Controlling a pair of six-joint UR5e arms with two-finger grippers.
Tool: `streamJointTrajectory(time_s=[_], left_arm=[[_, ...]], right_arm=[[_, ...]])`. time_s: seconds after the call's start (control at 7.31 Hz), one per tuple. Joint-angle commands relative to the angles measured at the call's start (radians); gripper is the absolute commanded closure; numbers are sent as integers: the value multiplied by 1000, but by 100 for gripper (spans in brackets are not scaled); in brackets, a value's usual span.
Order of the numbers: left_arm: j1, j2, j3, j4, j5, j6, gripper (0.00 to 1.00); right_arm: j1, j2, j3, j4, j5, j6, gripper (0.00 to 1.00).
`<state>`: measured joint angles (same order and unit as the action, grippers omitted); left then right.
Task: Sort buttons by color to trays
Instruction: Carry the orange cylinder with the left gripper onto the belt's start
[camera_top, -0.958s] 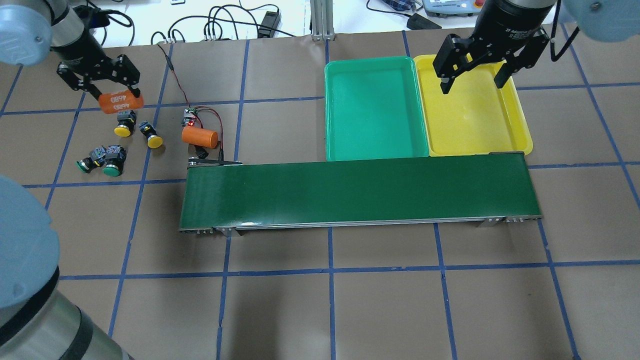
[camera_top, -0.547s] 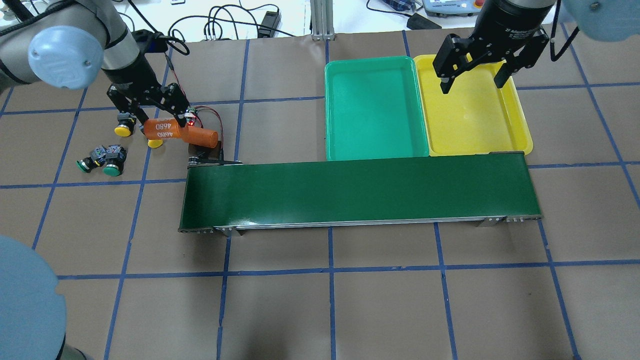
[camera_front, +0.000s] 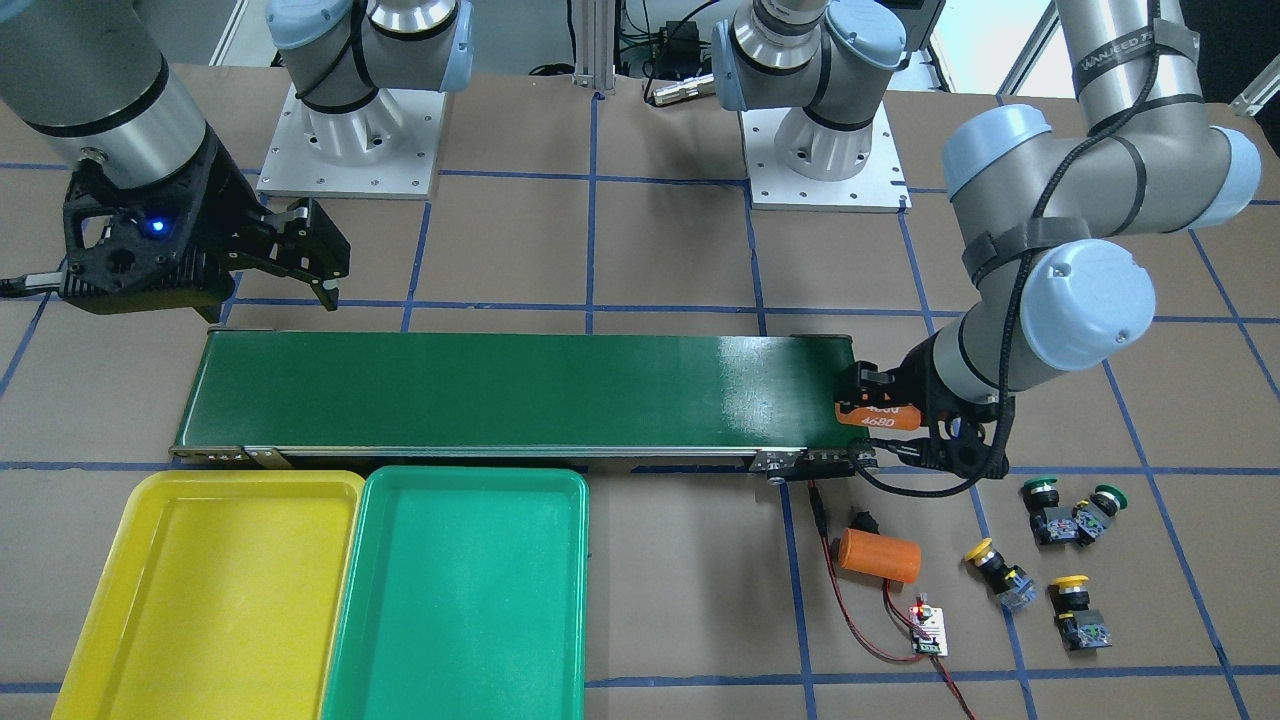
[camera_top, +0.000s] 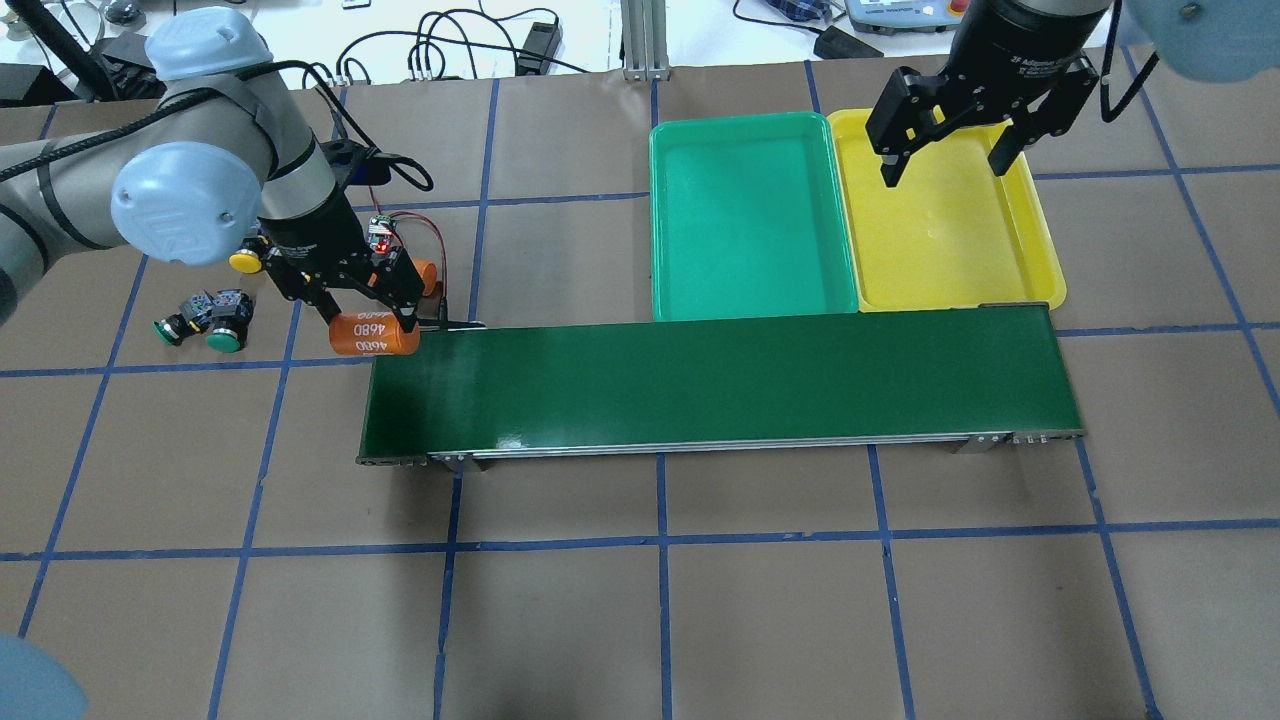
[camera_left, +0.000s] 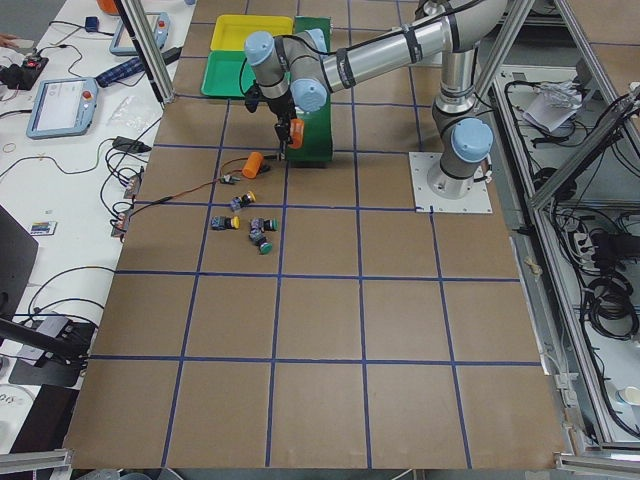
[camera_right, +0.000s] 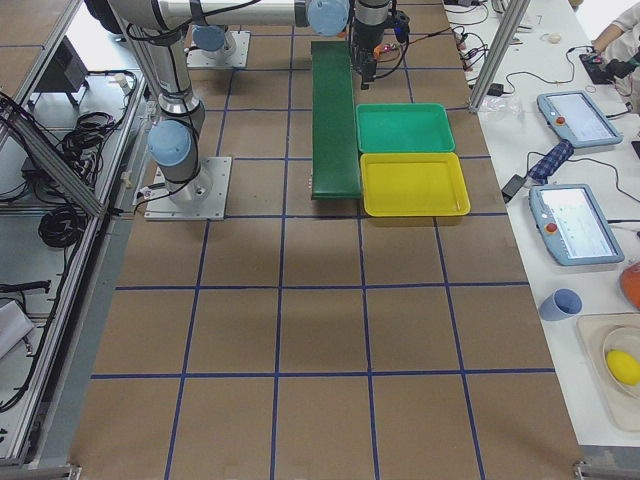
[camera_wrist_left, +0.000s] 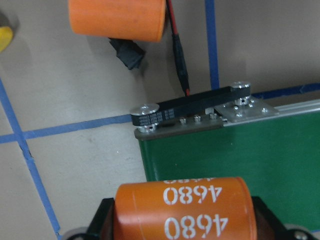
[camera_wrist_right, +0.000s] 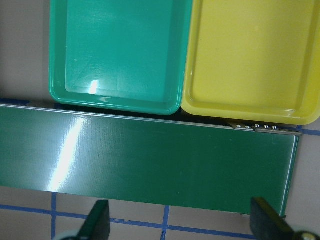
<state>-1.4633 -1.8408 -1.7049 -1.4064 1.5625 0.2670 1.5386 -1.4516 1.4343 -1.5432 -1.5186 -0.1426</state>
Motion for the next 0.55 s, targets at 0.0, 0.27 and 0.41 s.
streamJointTrajectory(time_s=[0.0, 0.27, 0.41], left_arm=[[-17, -20, -47, 64, 1, -3, 86], [-17, -20, -77, 75, 1, -2, 37], [-17, -26, -90, 76, -1, -6, 11]], right_arm=[[0, 0, 0, 0, 0, 0, 0], [-2, 0, 0, 0, 0, 0, 0], [-2, 0, 0, 0, 0, 0, 0]])
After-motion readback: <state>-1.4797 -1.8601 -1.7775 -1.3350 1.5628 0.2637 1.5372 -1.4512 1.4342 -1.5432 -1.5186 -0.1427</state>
